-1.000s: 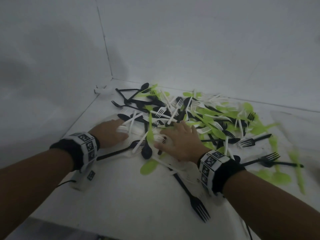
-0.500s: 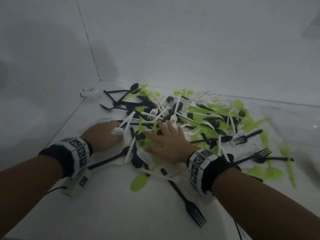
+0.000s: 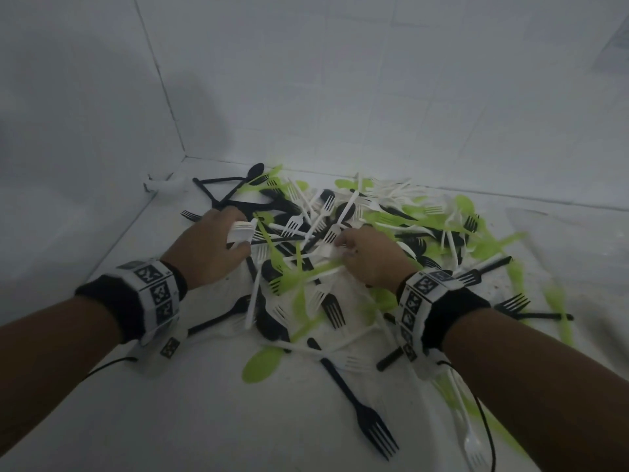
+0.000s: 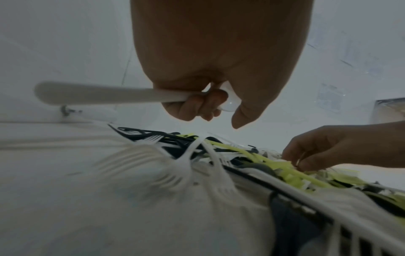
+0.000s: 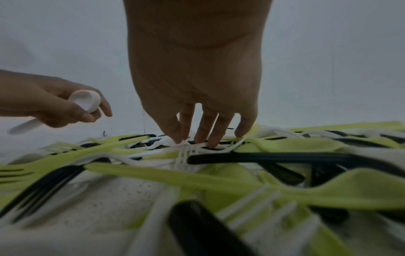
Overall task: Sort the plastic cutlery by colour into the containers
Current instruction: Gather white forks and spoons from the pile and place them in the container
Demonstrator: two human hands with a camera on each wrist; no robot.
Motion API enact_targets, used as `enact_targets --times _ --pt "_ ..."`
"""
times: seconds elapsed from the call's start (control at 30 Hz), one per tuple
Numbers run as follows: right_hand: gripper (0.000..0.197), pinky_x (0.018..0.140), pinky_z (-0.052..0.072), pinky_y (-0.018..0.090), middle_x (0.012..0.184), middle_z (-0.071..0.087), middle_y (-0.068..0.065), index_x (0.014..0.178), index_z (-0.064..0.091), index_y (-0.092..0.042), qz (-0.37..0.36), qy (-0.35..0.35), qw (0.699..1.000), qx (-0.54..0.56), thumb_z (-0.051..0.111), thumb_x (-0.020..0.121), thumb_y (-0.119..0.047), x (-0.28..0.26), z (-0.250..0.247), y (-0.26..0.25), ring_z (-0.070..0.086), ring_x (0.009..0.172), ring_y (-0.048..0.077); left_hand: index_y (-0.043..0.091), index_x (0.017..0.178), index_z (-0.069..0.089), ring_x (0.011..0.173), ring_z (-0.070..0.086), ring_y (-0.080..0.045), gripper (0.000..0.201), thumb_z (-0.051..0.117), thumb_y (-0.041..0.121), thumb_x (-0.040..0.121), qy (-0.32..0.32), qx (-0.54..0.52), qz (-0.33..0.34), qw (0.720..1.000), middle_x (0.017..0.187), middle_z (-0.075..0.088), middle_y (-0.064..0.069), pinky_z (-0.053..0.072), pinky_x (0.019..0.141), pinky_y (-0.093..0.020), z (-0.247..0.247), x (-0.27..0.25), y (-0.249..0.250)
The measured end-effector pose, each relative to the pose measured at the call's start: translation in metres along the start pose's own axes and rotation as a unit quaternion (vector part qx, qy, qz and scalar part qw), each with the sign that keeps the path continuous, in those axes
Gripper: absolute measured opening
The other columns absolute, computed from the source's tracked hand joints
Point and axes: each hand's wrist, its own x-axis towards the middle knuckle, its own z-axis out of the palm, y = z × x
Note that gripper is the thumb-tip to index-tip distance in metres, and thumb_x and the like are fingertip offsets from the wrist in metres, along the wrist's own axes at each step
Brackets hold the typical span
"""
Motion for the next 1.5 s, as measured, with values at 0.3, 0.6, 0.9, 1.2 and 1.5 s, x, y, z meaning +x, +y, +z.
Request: enact_targets --times 0.3,0.6,0.9,1.2,1.5 --pt "0.032 0.095 0.050 0.046 0.108 0.055 0.002 0.117 0.069 -0.034 -0.020 0.033 0.996 -0.081 0.052 0.099 -0.055 0.005 0.000 -0.006 0.057 0.106 0.026 0.027 0.145 0.043 0.110 0.061 -0.023 0.050 0.053 0.029 0.097 -0.099 0.106 0.091 0.985 0.143 0.046 0.003 0.053 0.089 -0.041 0.012 0.033 0.043" --pt "0.027 0.068 0.046 0.042 0.079 0.053 0.006 0.080 0.049 -0.007 0.102 0.262 0.929 0.240 0.050 0.100 -0.025 0.004 -0.023 0.024 0.045 0.068 0.020 0.019 0.153 0.033 0.142 0.043 -0.027 0.054 0.050 0.018 0.102 -0.233 0.205 0.119 0.943 0.165 0.024 -0.005 0.044 0.107 -0.040 0.032 0.084 0.094" --pt "0.008 0.081 0.061 0.056 0.090 0.067 0.004 0.097 0.047 -0.022 0.140 0.365 0.770 0.504 0.050 0.099 -0.029 0.006 -0.042 0.043 0.076 0.084 0.025 0.029 0.132 0.045 0.103 0.060 -0.019 0.038 0.053 0.036 0.095 -0.272 0.208 0.164 0.925 0.128 0.057 0.004 0.049 0.081 -0.034 0.033 0.066 0.080" --pt "0.018 0.064 0.055 0.027 0.091 0.066 0.003 0.118 0.057 -0.021 0.081 0.347 0.794 0.493 0.045 0.108 -0.030 0.003 -0.049 0.027 0.067 0.067 0.005 0.026 0.138 0.037 0.091 0.060 -0.018 0.046 0.052 0.038 0.097 -0.148 0.070 0.087 0.983 0.123 0.046 0.002 0.049 0.076 -0.036 0.010 0.065 0.056" --pt "0.040 0.064 0.049 0.015 0.091 0.060 -0.006 0.148 0.053 -0.015 -0.003 0.165 0.800 0.577 0.042 0.110 -0.014 -0.010 -0.030 -0.033 0.056 0.068 0.000 0.024 0.105 0.042 0.085 0.043 -0.016 0.023 0.044 0.046 0.099 -0.103 -0.440 -0.092 0.887 0.103 0.039 0.002 0.041 0.074 -0.033 0.010 0.054 0.102"
